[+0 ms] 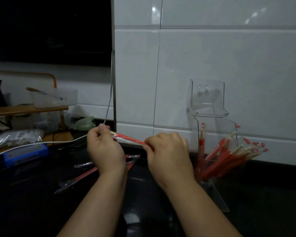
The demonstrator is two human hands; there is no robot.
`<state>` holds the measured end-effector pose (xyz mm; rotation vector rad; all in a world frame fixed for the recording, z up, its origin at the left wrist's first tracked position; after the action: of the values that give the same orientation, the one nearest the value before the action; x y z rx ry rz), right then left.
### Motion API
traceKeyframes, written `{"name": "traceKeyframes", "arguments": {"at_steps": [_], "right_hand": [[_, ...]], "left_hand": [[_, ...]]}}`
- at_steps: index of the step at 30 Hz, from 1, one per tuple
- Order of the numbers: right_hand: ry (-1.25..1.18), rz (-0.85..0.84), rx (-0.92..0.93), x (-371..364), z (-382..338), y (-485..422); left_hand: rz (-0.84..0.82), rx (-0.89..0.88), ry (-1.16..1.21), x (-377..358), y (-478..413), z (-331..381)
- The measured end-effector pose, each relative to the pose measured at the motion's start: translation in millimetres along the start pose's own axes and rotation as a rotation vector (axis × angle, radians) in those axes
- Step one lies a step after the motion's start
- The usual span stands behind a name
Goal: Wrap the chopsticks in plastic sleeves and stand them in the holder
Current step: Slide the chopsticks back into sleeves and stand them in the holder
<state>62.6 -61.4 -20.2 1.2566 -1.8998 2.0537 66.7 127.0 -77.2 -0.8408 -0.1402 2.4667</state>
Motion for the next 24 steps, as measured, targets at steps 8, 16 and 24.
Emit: {"name": "traceKeyframes", "arguments": {"at_steps": [8,16,24], "right_hand": [[-0.254,-0.099,-0.093,-3,7,0],[-0.338,0.174,-0.144,37,14,0],[-0.449,0.534,-0.075,86,14,6]], "left_hand": [[-0.243,-0.004,0.083,-28,14,8],[-0.43,0.239,-0.304,-44,16,-42],[-0.657,0.325,-0.578,-54,29,-74]]}}
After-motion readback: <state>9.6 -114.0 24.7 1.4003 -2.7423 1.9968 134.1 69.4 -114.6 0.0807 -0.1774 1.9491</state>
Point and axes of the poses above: each hand's wrist, its own y-axis away from the middle knuckle, its own x-axis out of the back of the hand, z = x × y, the point moved 10 cm from there along -y, towards the middle knuckle, and after that the axes turned 2 degrees about x, right-handed, at the moved point
